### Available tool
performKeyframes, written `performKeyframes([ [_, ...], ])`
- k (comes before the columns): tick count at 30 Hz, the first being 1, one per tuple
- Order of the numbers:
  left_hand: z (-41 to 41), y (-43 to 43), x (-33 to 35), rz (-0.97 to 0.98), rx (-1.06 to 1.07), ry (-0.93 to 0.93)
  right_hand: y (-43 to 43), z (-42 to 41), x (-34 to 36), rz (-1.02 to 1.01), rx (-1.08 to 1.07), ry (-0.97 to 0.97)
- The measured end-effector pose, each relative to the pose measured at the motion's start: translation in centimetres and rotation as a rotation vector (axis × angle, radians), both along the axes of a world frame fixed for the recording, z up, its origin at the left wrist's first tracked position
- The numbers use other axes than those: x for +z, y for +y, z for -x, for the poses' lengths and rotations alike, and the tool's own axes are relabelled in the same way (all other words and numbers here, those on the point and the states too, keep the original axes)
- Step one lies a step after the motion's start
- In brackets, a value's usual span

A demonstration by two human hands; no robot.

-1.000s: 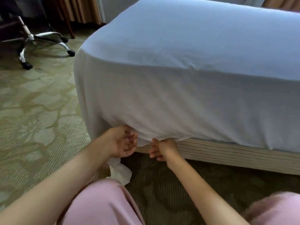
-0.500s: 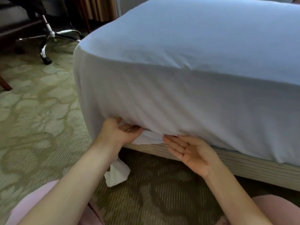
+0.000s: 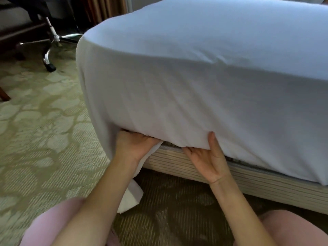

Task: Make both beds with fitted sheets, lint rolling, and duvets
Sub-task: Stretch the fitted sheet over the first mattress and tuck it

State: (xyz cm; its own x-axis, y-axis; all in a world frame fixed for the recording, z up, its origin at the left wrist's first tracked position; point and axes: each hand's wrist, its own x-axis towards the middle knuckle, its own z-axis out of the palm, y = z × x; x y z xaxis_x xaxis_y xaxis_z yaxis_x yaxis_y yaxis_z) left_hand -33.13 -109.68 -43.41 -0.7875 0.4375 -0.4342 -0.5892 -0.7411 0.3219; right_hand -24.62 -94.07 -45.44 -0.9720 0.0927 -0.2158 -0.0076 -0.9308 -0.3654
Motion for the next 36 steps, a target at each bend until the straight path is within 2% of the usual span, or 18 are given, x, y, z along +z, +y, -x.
performKeyframes([
  [3, 1.8, -1.5, -0.5, -0.038, 0.128, 0.021, -0.2, 0.4, -0.2, 0.051, -0.039, 0.051],
  [4, 2.2, -2.5, -0.8, -0.121, 0.164, 0.102, -0.2, 0.4, -0.3, 0.059, -0.037, 0.048],
  [7, 4.5, -4.6, -1.9, -0.179, 0.243, 0.043, 0.3, 0.2, -0.7, 0.005, 0.032, 0.004],
  [12, 5.3, -3.9, -1.8, -0.063, 0.236, 0.124, 0.7, 0.3, -1.1, -0.051, 0.141, -0.032],
  [17, 5.2, -3.8, -1.7, -0.053, 0.233, 0.098, -0.5, 0.3, -1.2, 0.121, 0.047, 0.027],
  [22, 5.1, -4.0, -1.4, -0.021, 0.232, 0.078, -1.3, 0.6, -1.0, 0.144, 0.0, 0.06],
  [25, 4.4, -4.1, -0.5, 0.079, 0.205, 0.04, -0.7, 0.1, -0.6, 0.042, 0.097, -0.012],
  [29, 2.5, -4.7, 0.8, 0.277, 0.223, -0.11, 0.7, -0.9, 0.1, -0.238, 0.309, -0.265],
  [32, -0.5, -6.0, 1.3, 0.47, 0.084, -0.228, 0.5, -2.0, 1.1, -0.515, 0.558, -0.358],
  [34, -2.0, -7.0, 2.5, 0.572, 0.058, -0.196, 0.1, -2.6, 1.5, -0.644, 0.639, -0.293],
  [36, -1.8, -8.7, 3.2, 0.862, 0.316, -0.035, -0.3, -2.8, 1.6, -0.669, 0.63, -0.24],
])
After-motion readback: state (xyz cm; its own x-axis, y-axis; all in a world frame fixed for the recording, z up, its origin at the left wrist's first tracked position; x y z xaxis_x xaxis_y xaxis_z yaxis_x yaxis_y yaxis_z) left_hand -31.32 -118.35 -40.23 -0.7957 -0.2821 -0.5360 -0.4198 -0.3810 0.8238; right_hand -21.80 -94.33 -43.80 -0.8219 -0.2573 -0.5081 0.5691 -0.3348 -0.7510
